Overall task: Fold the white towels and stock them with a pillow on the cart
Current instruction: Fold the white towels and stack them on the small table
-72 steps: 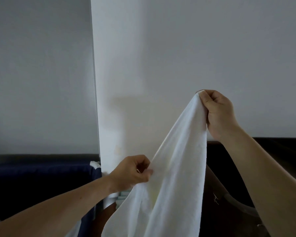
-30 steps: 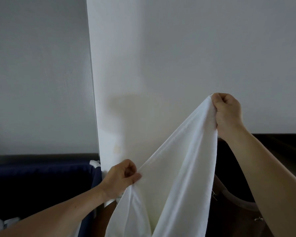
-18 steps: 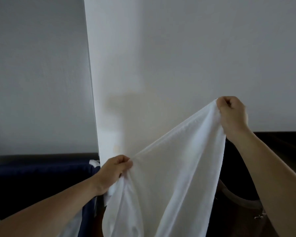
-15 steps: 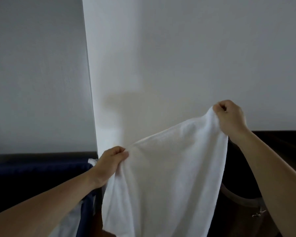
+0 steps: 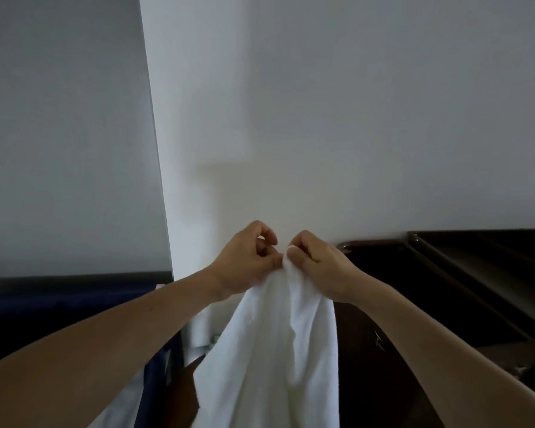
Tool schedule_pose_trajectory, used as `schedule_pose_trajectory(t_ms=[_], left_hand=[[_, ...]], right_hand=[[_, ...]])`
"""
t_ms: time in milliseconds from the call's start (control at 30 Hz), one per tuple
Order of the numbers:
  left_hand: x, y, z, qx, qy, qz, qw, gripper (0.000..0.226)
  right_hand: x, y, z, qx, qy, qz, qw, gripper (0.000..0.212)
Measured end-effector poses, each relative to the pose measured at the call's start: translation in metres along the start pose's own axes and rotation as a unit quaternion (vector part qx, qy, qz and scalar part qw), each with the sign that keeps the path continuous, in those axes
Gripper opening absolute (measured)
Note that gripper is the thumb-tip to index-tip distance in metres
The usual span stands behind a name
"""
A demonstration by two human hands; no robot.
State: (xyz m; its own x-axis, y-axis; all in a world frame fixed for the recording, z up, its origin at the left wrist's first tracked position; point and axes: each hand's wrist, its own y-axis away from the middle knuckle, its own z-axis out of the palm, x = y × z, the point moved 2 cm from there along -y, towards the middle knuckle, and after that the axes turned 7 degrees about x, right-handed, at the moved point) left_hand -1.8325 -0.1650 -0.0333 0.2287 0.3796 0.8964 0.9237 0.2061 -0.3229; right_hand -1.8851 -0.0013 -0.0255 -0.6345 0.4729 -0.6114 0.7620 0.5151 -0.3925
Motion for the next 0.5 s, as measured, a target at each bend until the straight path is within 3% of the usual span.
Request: schedule_pose_trajectory(t_ms=[167, 333, 500], left_hand=[[-0.021, 0.010, 0.001, -0.061, 0.070, -0.009, 0.996, 0.032], [-0.065, 0.036, -0.004, -0.102, -0.107, 0.072, 0.986, 0.068], [-0.115, 0.056, 0.003, -0.156, -0.210, 0.011, 0.965, 0.046]], right_hand=[[0.010, -0.008, 0.000, 0.095, -0.033, -0.033, 0.994, 0.017], [0.016, -0.033, -0.041, 0.238, -0.076, -0.024, 0.968, 0.022], [0.007, -0.044, -0.061, 0.280, -0.086, -0.035, 0.955, 0.013]])
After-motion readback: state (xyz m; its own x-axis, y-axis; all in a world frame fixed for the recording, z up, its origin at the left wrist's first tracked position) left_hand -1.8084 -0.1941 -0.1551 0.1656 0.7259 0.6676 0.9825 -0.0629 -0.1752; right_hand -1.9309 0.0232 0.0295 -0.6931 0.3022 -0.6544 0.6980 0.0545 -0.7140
